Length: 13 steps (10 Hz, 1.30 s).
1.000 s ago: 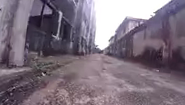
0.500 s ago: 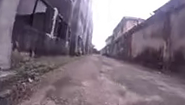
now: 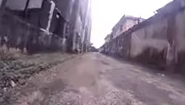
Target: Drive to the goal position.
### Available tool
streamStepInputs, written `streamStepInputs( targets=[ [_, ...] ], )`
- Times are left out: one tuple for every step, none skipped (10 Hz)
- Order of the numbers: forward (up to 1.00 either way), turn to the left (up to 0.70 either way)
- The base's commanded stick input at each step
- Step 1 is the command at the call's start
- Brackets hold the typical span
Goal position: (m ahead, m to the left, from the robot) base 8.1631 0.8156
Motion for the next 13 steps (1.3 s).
streamStepInputs(
  targets=[
    [0.70,-0.35],
    [0.70,-0.35],
    [0.70,-0.35],
    [0.70,-0.35],
    [0.70,-0.35],
    [0.70,-0.35],
    [0.70,-0.35],
    [0.70,-0.35],
    [0.70,-0.35],
    [0.70,-0.35],
    [0.70,-0.35],
    [0.70,-0.35],
    [0.70,-0.30]
  ],
)
